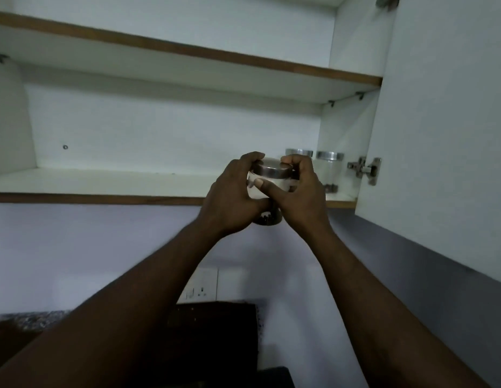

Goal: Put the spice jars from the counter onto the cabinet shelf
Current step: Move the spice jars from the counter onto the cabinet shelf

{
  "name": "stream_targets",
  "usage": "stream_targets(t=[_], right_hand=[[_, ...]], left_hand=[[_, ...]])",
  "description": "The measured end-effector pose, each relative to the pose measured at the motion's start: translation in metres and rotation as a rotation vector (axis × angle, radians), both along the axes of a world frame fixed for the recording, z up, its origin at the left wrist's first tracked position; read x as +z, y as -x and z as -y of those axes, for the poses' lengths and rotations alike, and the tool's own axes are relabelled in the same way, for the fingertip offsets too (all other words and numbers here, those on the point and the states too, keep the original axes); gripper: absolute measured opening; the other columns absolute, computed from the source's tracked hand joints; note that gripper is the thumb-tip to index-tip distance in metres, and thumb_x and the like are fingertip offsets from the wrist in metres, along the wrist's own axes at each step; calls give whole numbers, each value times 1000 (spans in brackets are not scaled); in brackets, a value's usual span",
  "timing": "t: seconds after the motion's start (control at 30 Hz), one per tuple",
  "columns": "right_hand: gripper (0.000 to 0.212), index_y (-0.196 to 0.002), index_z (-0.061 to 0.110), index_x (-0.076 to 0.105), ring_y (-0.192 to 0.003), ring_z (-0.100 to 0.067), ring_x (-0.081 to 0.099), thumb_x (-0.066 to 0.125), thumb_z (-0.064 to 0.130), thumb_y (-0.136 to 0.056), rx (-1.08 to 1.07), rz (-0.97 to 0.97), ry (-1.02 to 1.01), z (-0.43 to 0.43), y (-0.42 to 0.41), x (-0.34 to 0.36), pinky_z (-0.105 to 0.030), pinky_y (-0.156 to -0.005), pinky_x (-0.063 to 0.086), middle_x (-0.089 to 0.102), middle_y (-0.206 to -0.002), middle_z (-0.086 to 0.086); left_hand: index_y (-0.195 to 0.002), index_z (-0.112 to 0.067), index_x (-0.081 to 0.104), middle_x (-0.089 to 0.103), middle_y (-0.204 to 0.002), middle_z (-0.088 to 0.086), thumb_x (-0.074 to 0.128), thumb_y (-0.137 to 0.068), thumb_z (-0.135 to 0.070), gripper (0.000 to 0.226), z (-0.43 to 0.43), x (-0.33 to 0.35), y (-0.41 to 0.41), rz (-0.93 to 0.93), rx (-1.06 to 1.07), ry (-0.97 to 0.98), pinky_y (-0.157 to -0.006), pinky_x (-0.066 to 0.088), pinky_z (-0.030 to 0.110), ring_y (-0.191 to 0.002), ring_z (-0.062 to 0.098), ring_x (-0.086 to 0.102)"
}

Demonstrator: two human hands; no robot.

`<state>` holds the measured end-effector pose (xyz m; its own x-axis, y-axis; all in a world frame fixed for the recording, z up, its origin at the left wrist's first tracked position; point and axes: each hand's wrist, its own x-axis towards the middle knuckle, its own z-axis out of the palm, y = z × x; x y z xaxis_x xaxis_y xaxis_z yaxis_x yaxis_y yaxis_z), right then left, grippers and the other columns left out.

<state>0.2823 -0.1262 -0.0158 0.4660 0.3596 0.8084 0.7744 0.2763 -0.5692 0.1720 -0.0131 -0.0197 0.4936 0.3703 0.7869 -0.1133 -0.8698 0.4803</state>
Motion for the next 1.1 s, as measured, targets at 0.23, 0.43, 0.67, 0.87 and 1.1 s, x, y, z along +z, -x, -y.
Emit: stream_targets(t=[0.23,0.43,0.67,0.87,1.1], right_hand=[[66,-132,29,58,-99,0,58,80,57,-77,-158,129,94,-43,-50,33,-22,-86,52,56,-119,9],[85,-148,22,43,-122,-19,61,79,56,-79,-145,25,215,-75,-86,25,-44,-102,52,60,-140,3],[62,-109,16,64,-100,-18,59,74,68,-75,-375,66,264,-96,-106,8,-30,-80,45,63,-104,-1],[59,-117,14,55,-102,-25,65,75,56,-81,-464,48,316,-103,-108,7,-28,-77,44,70,-103,-6],[53,-116,12,57,-103,-27,66,74,50,-84,-517,46,346,-104,-105,7,-33,-83,50,69,-108,-8]], left_hand=[[-141,-43,35,53,-134,-7,78,-66,-50,88,-29,32,-46,-48,164,52,-90,54,38,-108,18,62],[-154,-41,14,52,-137,5,80,-66,-41,110,-55,31,-86,-185,181,158,-94,53,44,-114,27,60],[-158,-25,8,61,-134,13,82,-72,-46,115,-83,38,-112,-486,274,276,-102,47,44,-119,34,60],[-145,-11,21,63,-124,12,56,-89,-57,81,-84,34,-128,-611,480,204,-92,49,44,-115,35,61],[-133,-10,31,65,-116,15,47,-93,-55,62,-81,26,-133,-579,534,73,-86,48,45,-112,36,61]])
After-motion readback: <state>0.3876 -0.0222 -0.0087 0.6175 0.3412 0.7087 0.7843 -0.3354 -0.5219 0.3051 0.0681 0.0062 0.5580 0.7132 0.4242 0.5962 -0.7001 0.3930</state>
